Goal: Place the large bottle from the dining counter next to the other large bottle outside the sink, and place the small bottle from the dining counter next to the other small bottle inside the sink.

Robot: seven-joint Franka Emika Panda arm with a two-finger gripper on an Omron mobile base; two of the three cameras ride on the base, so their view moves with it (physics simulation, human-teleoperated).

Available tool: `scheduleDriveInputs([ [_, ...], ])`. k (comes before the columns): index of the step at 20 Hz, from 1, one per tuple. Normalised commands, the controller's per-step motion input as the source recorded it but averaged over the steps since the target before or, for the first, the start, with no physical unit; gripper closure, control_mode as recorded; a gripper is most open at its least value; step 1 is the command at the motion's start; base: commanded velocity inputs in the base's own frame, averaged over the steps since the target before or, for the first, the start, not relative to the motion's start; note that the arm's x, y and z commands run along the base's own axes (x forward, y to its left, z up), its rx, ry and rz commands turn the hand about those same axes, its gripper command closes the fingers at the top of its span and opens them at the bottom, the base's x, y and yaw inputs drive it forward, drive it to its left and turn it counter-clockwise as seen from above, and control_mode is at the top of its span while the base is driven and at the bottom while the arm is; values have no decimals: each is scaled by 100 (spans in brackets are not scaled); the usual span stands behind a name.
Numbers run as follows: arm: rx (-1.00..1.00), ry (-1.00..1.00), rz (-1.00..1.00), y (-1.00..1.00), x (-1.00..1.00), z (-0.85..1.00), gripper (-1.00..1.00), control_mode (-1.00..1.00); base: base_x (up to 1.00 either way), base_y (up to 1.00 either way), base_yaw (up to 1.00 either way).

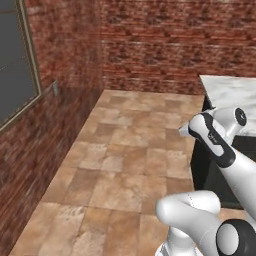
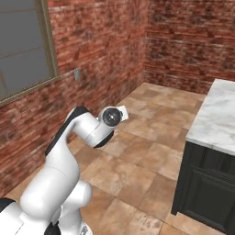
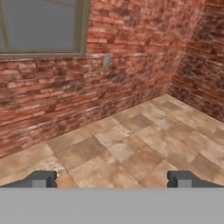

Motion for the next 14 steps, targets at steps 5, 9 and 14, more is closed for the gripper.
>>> scheduleDriveInputs([
  [5, 0, 0, 0, 0, 0, 0, -100, 100, 1, 10, 19],
  [9, 0, 0, 0, 0, 0, 0, -100, 100, 0, 0, -7],
  [14, 0, 0, 0, 0, 0, 0, -100, 100, 0, 0, -24],
])
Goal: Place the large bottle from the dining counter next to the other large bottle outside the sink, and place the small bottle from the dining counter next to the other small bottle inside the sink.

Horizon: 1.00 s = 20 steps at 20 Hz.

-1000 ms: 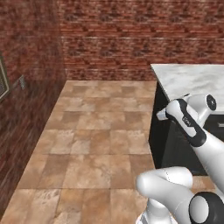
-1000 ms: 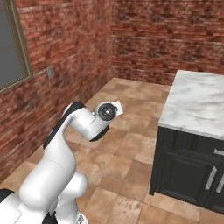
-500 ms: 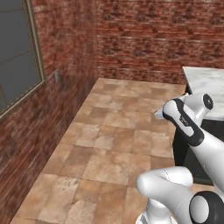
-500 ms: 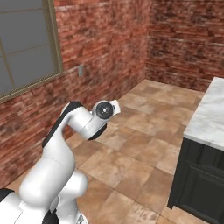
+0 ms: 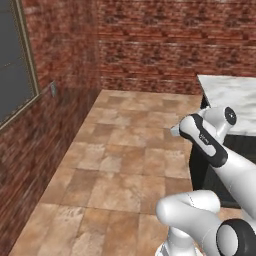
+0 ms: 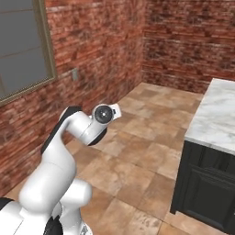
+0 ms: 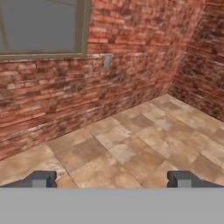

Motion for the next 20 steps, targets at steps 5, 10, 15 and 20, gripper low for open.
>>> scheduleDriveInputs([
  [5, 0, 0, 0, 0, 0, 0, -100, 100, 2, 0, -28],
  [10, 0, 0, 0, 0, 0, 0, -100, 100, 11, 6, -27],
  [15, 0, 0, 0, 0, 0, 0, -100, 100, 11, 15, -24],
  [20, 0, 0, 0, 0, 0, 0, -100, 100, 10, 24, -22],
])
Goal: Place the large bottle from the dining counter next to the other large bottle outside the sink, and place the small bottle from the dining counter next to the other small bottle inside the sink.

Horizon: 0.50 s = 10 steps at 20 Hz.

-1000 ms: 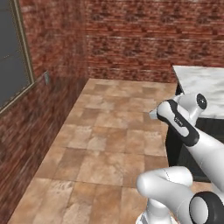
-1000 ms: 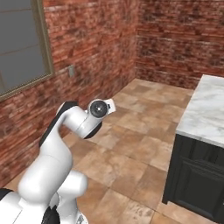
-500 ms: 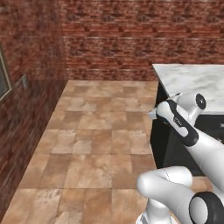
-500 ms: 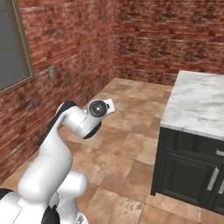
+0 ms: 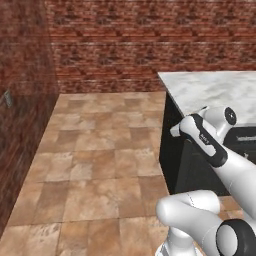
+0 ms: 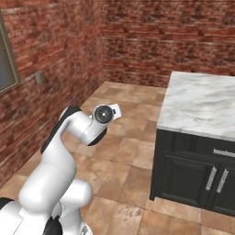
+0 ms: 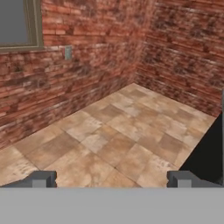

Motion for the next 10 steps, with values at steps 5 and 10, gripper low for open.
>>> scheduleDriveInputs([
  [5, 0, 0, 0, 0, 0, 0, -100, 100, 27, 32, -19],
  [10, 0, 0, 0, 0, 0, 0, -100, 100, 41, 39, -19],
])
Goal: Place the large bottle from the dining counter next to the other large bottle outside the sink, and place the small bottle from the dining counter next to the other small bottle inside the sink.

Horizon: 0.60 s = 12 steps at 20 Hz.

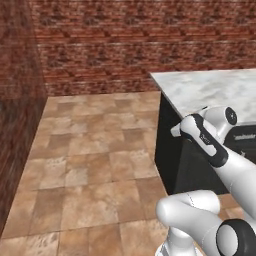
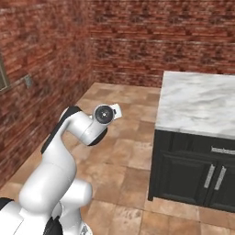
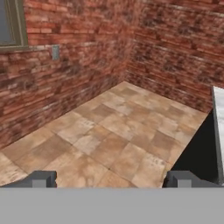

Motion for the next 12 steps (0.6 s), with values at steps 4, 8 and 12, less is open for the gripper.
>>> scheduleDriveInputs([
  [4, 0, 0, 0, 0, 0, 0, -100, 100, 44, 46, -18],
  [8, 0, 0, 0, 0, 0, 0, -100, 100, 44, 51, -16],
  [12, 0, 0, 0, 0, 0, 0, -100, 100, 45, 50, -16],
])
